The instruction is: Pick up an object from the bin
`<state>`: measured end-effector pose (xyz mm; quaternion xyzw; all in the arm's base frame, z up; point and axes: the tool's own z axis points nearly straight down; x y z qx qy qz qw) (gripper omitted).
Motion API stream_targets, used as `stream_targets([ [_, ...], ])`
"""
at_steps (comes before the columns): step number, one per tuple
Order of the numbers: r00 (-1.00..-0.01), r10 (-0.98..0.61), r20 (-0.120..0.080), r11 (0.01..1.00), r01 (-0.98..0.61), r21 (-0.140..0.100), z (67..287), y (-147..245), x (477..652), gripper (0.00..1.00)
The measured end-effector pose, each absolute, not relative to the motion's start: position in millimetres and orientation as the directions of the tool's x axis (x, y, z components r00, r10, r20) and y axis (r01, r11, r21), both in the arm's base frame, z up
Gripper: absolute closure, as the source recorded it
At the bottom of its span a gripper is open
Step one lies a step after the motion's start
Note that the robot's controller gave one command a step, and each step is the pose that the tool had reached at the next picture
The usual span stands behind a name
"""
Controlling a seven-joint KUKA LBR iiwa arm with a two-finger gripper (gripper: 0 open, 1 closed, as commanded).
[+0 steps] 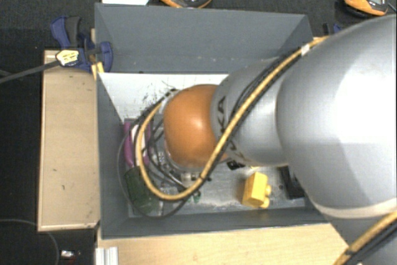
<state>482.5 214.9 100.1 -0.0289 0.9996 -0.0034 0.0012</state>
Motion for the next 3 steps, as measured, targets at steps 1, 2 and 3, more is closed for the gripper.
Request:
stream_targets([
  [1,-0.979,-0.204,-0.005,0.979,-0.204,-0.008,74.0,248.7,495.7,0.00],
  [2,-0.874,-0.486,-0.021,0.874,-0.486,-0.012,76.6,251.4,490.7,1.00],
  [3,-0.874,-0.485,-0.021,0.875,-0.485,-0.012,76.6,251.4,490.7,1.00],
])
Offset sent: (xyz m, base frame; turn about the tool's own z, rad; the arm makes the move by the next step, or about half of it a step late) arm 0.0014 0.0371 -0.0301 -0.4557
